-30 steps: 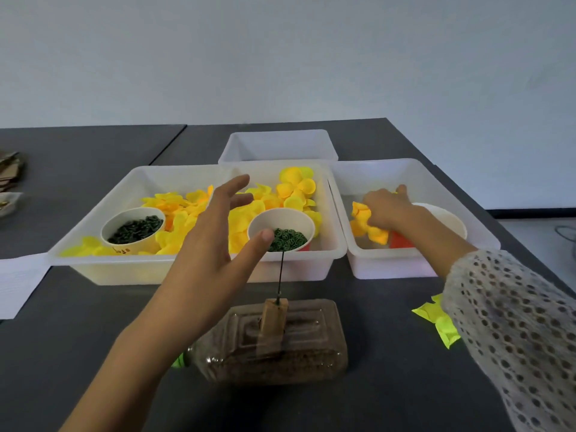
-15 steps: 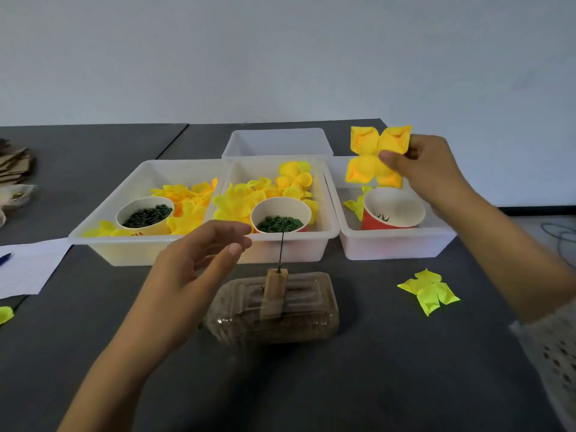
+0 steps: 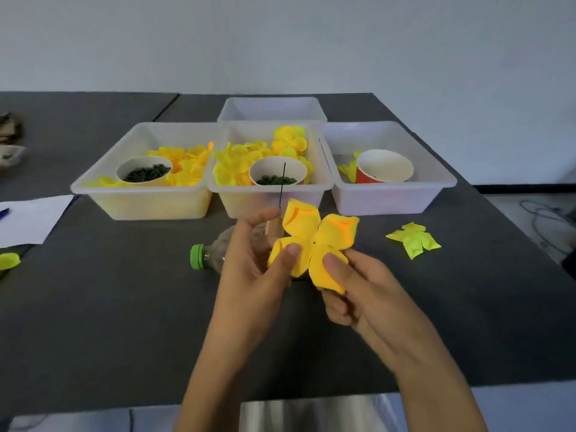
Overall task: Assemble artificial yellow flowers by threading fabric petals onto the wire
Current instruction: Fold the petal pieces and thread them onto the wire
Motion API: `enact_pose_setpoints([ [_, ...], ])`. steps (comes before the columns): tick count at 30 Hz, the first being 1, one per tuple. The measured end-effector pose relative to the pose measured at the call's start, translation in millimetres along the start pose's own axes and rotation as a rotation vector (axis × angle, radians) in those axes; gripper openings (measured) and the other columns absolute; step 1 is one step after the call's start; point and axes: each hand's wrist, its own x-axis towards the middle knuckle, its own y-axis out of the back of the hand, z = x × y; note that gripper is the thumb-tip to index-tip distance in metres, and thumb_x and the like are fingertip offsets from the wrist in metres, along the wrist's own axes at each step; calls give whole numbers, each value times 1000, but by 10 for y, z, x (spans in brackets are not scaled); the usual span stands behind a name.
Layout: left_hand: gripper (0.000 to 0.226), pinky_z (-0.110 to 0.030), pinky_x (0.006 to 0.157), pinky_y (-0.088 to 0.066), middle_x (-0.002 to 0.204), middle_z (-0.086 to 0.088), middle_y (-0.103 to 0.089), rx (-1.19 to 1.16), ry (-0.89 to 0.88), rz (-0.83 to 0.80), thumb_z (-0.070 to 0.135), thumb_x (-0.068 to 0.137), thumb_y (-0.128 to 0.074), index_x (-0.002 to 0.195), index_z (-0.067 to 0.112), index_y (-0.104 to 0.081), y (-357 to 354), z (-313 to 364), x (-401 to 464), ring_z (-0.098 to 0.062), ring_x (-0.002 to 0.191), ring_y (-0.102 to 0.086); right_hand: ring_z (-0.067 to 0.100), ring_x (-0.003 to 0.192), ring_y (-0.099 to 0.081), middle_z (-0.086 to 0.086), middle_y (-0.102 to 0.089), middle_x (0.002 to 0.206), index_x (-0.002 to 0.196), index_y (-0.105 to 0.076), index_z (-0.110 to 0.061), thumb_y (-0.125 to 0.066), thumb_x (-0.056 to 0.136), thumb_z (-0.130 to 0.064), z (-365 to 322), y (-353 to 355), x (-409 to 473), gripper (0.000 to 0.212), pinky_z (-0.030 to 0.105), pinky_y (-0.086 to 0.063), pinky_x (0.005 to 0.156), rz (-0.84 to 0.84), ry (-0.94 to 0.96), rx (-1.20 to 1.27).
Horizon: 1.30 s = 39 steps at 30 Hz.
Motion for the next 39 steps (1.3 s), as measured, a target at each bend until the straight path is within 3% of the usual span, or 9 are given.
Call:
enact_pose_setpoints([
  [7,37,-38,61,-48,74,-4,-63,122,-5,103,9,92,-65,115,33,-49,141,-274,-403,-22,67,-60,9,59,-53,5,-60,64,87,-73,-24,-61,92,-18,407,-174,-233,15,24,-48,58,191,-7,-330],
  [11,34,-46,64,-52,79,-8,-64,171,-1,94,12,94,-63,116,34,-49,247,-353,-524,-31,71,-61,5,64,-59,2,-69,74,82,-73,-25,-63,89,-21,518,-311,-282,13,19,-51,61,258,34,-438],
  [19,20,-28,57,-46,73,-3,-57,205,-25,59,17,96,-60,113,27,-58,339,-452,-612,-17,65,-54,3,64,-59,-9,-68,73,84,-69,-24,-62,89,-30,643,-516,-324,10,13,-48,57,312,95,-456],
  [23,19,-29,56,-45,71,-5,-57,174,-48,56,26,94,-60,112,24,-58,342,-443,-624,-17,64,-53,3,61,-57,-10,-65,67,82,-68,-24,-57,79,-46,641,-569,-320,25,14,-46,56,326,130,-446],
  [26,20,-32,55,-46,69,-2,-56,179,-51,74,30,91,-59,110,25,-59,334,-439,-633,-17,62,-53,3,59,-56,-13,-61,61,81,-66,-24,-54,76,-51,654,-589,-309,30,14,-46,55,332,133,-458],
  [29,20,-26,57,-46,69,3,-58,177,-50,83,29,91,-59,110,24,-59,329,-441,-652,-13,62,-54,3,57,-55,-11,-60,60,82,-66,-24,-53,77,-52,685,-585,-308,32,16,-46,55,339,129,-462],
  [35,16,-43,61,-52,84,2,-63,159,-91,193,22,91,-59,106,25,-59,305,-409,-698,-20,73,-61,6,51,-50,-4,-53,53,74,-65,-17,-56,85,-44,693,-522,-303,30,16,-44,55,284,95,-426],
  [39,14,-27,59,-52,90,10,-64,200,-132,242,23,90,-59,104,27,-58,279,-382,-708,-14,79,-62,5,47,-47,-5,-53,53,70,-60,-17,-57,84,-44,667,-459,-330,31,18,-43,51,261,-7,-411],
])
